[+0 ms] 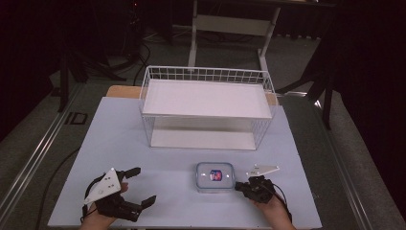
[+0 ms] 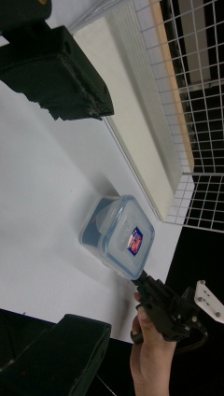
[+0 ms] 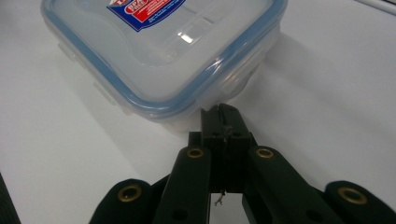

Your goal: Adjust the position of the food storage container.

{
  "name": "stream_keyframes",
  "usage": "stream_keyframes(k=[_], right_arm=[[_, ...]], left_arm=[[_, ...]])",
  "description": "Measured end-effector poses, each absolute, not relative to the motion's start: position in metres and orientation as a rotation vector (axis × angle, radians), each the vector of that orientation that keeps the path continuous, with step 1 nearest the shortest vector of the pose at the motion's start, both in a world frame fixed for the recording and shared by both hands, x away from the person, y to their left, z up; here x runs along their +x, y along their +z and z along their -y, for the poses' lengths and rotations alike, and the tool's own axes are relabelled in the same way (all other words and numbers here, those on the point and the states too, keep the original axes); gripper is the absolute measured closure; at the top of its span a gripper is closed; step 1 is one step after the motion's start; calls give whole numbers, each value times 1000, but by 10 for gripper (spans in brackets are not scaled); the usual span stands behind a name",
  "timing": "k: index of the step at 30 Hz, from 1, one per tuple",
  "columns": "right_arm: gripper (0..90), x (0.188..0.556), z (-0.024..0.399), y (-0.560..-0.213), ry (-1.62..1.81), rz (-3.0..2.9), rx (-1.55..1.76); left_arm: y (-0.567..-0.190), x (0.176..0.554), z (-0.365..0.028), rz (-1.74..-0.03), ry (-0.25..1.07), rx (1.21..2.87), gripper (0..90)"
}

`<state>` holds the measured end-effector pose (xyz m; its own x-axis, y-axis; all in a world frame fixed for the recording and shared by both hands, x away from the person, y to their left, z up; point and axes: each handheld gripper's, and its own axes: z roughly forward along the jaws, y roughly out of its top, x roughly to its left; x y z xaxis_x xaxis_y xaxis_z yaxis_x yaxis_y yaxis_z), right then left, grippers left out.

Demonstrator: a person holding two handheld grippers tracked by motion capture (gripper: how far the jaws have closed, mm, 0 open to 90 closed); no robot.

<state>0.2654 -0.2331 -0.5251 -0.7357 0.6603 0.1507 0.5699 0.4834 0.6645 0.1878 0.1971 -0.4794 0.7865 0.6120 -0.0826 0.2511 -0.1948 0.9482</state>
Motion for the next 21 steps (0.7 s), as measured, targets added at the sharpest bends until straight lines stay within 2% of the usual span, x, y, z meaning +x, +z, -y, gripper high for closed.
stream_keyframes(k=[21], right_arm=[[900, 273, 230, -519, 1122, -2552, 1116]], left_arm=[[-480, 188, -194, -668, 367, 1791, 13]])
